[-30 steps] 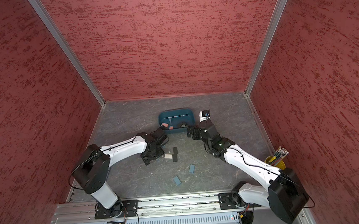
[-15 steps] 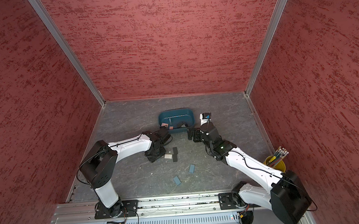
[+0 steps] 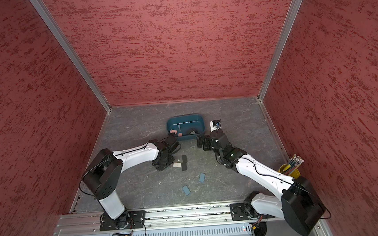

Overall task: Put the eraser in the storage box
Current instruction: Pick up the eraser from the center of the board.

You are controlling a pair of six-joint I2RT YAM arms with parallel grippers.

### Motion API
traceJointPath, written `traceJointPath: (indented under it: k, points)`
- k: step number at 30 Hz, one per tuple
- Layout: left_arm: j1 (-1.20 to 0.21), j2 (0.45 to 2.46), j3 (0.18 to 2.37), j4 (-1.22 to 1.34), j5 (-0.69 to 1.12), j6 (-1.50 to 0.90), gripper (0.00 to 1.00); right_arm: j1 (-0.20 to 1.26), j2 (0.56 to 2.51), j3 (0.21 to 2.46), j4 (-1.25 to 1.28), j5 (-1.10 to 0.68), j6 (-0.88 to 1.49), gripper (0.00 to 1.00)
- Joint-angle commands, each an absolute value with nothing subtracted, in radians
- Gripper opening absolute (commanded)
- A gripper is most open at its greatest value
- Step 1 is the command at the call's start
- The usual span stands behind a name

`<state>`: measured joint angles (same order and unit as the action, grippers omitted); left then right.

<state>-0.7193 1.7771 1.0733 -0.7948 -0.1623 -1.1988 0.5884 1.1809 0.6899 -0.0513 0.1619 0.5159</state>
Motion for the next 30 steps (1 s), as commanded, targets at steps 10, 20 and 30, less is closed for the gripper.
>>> traceJointPath:
  k: [10,20,30]
  points:
    - [-0.729,1.701,0.981,-0.801,-0.155,-1.183,0.29,0.599,1.218,0.649,-0.080,0.189,0.577,0.99]
    - [-0.759,1.653,1.031,-0.890,-0.232,-1.142,0.28,0.605,1.244,0.619,-0.053,0.183,0.594,0.99]
    - [-0.771,1.591,1.083,-0.958,-0.290,-1.099,0.28,0.606,1.265,0.597,-0.046,0.195,0.600,0.99]
